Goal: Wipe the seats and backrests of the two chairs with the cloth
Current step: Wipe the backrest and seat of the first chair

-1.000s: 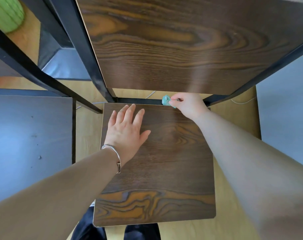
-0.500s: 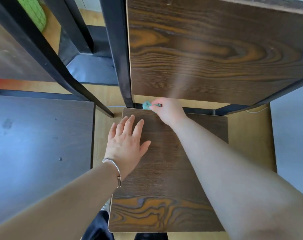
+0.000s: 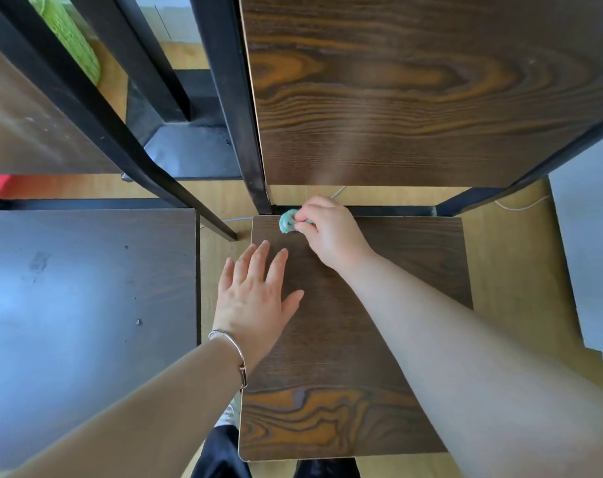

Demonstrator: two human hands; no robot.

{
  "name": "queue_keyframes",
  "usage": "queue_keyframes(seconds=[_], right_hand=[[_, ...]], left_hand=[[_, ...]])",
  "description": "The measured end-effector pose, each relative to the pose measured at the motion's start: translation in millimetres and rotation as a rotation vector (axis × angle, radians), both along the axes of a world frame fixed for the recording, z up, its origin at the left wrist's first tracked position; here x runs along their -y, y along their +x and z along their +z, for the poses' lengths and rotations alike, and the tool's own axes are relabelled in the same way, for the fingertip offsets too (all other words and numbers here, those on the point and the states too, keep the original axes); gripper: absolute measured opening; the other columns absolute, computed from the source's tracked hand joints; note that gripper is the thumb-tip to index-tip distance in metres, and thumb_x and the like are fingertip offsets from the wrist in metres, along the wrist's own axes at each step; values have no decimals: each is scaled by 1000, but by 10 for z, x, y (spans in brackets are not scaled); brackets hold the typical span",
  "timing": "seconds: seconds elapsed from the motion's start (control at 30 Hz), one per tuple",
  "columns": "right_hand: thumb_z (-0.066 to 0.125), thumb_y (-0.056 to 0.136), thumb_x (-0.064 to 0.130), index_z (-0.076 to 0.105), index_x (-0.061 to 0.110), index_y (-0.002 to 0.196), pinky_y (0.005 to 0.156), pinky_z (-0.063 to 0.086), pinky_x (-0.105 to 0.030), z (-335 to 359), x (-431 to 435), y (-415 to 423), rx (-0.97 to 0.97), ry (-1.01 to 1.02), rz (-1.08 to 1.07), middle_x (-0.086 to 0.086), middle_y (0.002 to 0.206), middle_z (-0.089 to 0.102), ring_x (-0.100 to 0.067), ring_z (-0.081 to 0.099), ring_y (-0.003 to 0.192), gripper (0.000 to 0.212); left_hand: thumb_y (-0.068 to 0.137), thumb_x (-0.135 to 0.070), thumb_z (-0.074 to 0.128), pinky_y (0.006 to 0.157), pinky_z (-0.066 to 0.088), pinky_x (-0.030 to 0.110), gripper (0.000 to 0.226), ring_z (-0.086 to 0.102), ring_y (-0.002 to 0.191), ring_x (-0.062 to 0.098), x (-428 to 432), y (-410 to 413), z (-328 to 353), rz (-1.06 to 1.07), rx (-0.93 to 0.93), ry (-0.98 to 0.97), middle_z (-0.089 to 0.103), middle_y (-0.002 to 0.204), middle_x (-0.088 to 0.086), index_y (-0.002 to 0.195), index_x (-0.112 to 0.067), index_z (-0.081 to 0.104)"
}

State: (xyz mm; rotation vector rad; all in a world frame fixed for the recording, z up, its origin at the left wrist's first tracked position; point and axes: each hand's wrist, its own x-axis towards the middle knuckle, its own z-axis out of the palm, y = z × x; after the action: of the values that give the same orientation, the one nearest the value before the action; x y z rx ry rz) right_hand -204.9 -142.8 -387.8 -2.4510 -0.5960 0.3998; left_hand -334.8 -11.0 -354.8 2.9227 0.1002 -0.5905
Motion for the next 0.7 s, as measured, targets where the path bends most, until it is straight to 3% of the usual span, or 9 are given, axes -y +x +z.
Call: queue_keyframes(seconds=[0.37, 0.47, 0.7], right_hand=[[71, 88, 12, 68, 9, 88, 73, 54, -40, 63, 659, -1164, -30, -78, 6, -3, 96, 61, -25, 58, 89, 5], [66, 92, 17, 65, 9, 95, 75, 52, -40, 141, 564, -1110, -69, -171, 19, -6, 100, 58, -26, 56, 92, 8], [63, 94, 19, 63, 17, 116, 83, 51, -37, 172, -34, -383, 37, -130, -141, -6, 111, 58, -23, 54, 101, 22]], left_hand=[[94, -60, 33, 118, 20, 49, 67, 20, 145, 28, -162, -228, 31, 26, -31, 35, 25, 156, 6, 150, -24, 22], [94, -59, 33, 119, 18, 49, 67, 19, 145, 28, -225, -283, 12, 37, -23, 27, 24, 157, 7, 151, -24, 23], [94, -58, 37, 119, 16, 48, 67, 18, 145, 28, -369, -404, 27, 81, -7, -23, 24, 157, 9, 150, -22, 26]])
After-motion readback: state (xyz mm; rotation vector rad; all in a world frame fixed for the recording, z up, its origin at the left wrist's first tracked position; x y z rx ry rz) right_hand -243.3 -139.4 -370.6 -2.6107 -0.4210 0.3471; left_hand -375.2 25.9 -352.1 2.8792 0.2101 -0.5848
